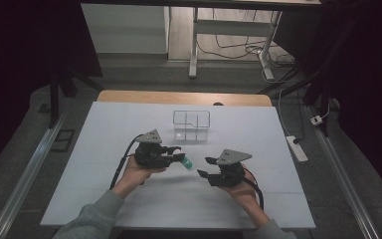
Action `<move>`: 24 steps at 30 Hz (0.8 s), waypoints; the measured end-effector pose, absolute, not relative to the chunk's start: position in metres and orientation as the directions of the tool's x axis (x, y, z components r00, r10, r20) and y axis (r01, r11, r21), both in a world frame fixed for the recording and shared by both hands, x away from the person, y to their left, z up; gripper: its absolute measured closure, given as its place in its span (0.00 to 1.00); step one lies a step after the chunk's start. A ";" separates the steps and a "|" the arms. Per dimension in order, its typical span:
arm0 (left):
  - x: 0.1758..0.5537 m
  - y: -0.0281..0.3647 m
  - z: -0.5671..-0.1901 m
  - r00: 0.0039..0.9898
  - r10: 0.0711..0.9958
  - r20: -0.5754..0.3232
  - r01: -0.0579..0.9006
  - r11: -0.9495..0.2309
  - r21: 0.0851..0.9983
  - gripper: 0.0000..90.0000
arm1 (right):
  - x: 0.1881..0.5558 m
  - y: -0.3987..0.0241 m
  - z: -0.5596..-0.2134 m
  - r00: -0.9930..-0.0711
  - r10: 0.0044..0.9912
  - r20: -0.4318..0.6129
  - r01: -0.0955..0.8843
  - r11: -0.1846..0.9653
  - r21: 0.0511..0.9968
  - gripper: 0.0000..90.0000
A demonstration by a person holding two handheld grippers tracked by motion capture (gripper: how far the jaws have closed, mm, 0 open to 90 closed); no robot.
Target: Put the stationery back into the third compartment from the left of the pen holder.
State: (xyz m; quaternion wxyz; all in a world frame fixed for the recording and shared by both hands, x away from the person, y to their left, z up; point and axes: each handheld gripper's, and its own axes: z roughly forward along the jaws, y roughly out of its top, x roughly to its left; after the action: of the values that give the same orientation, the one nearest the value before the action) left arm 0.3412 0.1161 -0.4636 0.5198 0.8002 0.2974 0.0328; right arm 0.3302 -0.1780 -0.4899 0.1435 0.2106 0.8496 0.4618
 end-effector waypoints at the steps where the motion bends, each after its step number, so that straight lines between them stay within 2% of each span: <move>1: 0.342 0.119 -0.463 0.818 0.516 -0.256 0.443 -0.279 0.852 0.71 | 0.330 -0.182 -0.490 -0.865 0.499 -0.049 0.233 0.486 0.843 0.47; 8: 0.346 0.127 -0.458 0.810 0.531 -0.248 0.438 -0.266 0.859 0.71 | 0.323 -0.215 -0.491 -0.829 0.557 -0.052 0.275 0.487 0.829 0.44; 14: 0.346 0.131 -0.455 0.806 0.539 -0.243 0.434 -0.260 0.863 0.71 | 0.318 -0.247 -0.489 -0.794 0.607 -0.015 0.327 0.449 0.832 0.42; 24: 0.348 0.137 -0.449 0.804 0.547 -0.232 0.425 -0.255 0.869 0.71 | 0.320 -0.276 -0.492 -0.775 0.632 0.019 0.359 0.415 0.836 0.42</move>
State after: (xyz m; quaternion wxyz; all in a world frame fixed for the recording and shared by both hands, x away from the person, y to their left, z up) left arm 0.3478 0.1367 -0.4489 0.5271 0.7900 0.3075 0.0582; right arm 0.3197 -0.2763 -0.4922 0.1517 0.2993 0.8274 0.4504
